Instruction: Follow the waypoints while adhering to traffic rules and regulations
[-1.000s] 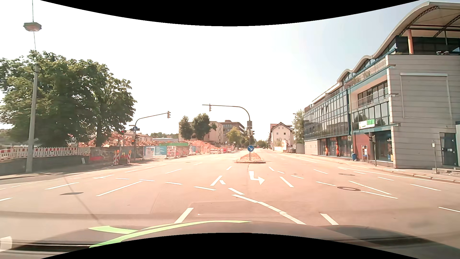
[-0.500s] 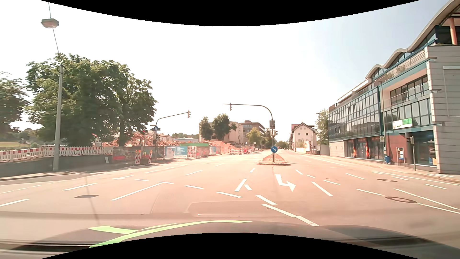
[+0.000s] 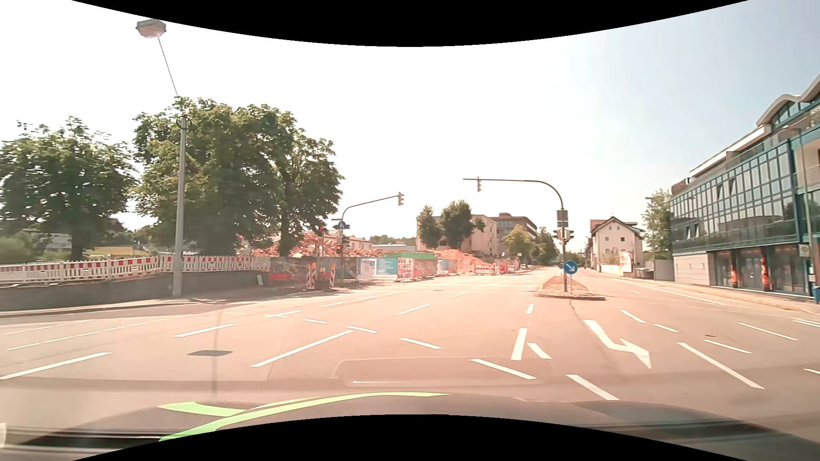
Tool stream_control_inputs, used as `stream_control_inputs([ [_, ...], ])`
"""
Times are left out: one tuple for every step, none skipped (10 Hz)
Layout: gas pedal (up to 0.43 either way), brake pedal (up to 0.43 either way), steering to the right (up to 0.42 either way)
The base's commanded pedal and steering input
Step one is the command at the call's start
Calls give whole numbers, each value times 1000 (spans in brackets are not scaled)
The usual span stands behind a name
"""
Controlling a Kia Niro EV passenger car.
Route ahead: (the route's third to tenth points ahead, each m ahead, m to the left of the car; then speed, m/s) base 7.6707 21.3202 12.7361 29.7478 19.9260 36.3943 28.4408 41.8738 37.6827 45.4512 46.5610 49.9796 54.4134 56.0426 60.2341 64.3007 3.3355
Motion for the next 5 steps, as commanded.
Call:
stream_control_inputs([
  [260,0,-496],
  [260,0,-495],
  [260,0,-494],
  [260,0,-494],
  [260,0,-493],
])
